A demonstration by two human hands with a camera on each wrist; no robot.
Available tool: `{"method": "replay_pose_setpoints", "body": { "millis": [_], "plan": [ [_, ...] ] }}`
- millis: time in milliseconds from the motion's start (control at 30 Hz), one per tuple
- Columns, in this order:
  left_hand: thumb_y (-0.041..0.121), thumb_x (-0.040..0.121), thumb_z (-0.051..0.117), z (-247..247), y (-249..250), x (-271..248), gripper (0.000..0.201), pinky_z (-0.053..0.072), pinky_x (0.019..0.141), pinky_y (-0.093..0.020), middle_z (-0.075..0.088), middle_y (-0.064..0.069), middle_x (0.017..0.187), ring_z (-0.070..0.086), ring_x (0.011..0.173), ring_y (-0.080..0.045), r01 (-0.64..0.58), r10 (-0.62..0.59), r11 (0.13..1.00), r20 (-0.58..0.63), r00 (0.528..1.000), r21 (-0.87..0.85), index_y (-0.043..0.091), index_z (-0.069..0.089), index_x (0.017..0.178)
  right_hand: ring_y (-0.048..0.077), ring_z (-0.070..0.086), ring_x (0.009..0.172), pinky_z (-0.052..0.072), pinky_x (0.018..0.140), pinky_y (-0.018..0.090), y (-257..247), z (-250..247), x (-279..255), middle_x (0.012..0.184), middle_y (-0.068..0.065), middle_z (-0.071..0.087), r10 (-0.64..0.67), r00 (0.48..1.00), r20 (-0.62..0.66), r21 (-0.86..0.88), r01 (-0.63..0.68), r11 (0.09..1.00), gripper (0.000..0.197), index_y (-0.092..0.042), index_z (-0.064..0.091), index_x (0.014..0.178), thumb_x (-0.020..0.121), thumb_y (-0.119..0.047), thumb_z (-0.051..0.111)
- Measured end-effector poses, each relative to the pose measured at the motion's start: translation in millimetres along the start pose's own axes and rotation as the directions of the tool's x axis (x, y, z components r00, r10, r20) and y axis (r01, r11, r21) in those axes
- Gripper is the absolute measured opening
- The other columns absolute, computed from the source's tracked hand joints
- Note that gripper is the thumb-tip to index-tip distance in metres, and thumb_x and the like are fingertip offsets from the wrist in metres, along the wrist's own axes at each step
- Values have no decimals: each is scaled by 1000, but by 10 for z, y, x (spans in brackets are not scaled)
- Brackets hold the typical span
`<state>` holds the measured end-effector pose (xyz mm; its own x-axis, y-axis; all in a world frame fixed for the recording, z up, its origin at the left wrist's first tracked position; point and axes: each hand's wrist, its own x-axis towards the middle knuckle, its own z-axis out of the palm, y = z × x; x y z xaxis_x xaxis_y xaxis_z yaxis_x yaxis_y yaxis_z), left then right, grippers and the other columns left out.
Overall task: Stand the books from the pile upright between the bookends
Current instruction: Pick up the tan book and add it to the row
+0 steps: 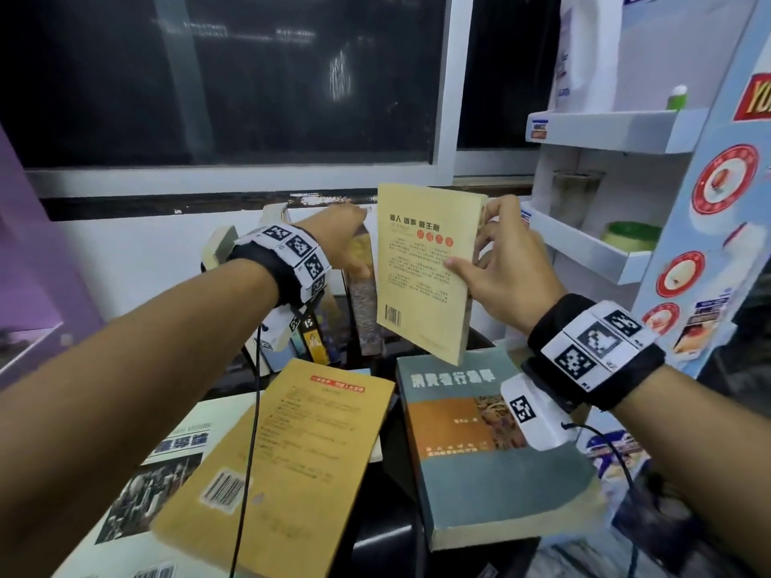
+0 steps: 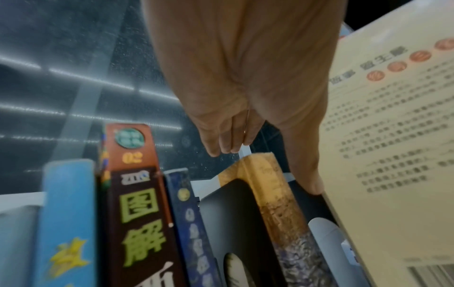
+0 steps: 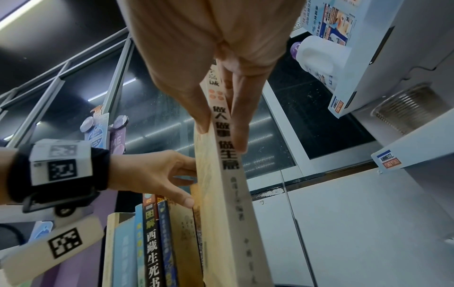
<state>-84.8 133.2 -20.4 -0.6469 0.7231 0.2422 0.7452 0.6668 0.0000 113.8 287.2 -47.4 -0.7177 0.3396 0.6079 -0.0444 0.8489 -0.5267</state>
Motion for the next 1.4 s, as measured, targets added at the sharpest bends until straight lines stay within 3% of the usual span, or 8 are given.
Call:
{"method": "replay_pose_setpoints", "body": {
  "millis": [133,367,667,767,967,1067,1233,1400],
  "plan": [
    [45,67,88,72,-21,116,78,46,89,-37,58,-12,124,55,108,-28,27,-28,999,42,999,17,7,51,124,13,61,83,38,52,7,18,43,36,102,-4,62,-13,1000,-13,-29,13,999,50,-18,29,106,87,-15,75],
    [43,69,88,190,-99,170,89,40,90,-33,53,-12,134,51,122,-28,49,-48,999,60,997,-8,6,43,136,10,55,86,35,53,-3,4,176,152,110,3,66,-8,999,-41,-55,6,998,48,-15,31,107,87,-15,74],
    [40,68,89,260,-67,187,92,42,105,-38,50,-13,136,47,125,-28,35,-33,998,36,999,-52,5,41,138,22,66,98,40,57,13,45,483,360,114,8,67,34,999,-32,-74,-36,997,48,-16,29,105,88,-14,74],
    [39,68,89,278,-49,196,97,40,108,-37,46,-14,141,44,130,-28,33,-31,998,30,999,-51,3,38,142,24,67,101,49,66,23,70,591,414,117,9,66,42,998,-36,-74,-45,996,48,-14,29,105,87,-14,74],
    [36,71,88,292,-42,196,85,39,101,-33,48,-13,135,45,125,-27,32,-31,997,9,999,-71,4,42,135,32,66,99,57,73,39,146,889,522,114,13,64,81,996,-26,-96,-83,992,46,-11,28,107,88,-12,71],
    [36,70,88,302,-49,190,86,39,101,-34,49,-13,135,45,125,-27,30,-30,996,-3,1000,-84,4,42,136,33,66,99,58,73,39,180,1053,571,119,16,61,88,996,-23,-99,-90,991,47,-13,27,107,87,-12,70],
    [36,70,88,297,-52,172,94,35,109,-35,46,-14,142,40,132,-28,20,-22,996,-13,1000,-89,3,37,142,35,66,90,59,75,49,186,1242,622,103,14,61,126,992,-3,-87,-126,988,44,-9,29,112,88,-10,66],
    [37,73,87,306,-51,164,89,35,107,-32,44,-14,142,39,132,-28,32,-34,995,-17,999,-94,2,39,139,36,64,84,56,76,52,201,1379,629,95,16,62,161,985,63,-35,-159,987,53,1,27,125,89,-16,62]
  ]
}}
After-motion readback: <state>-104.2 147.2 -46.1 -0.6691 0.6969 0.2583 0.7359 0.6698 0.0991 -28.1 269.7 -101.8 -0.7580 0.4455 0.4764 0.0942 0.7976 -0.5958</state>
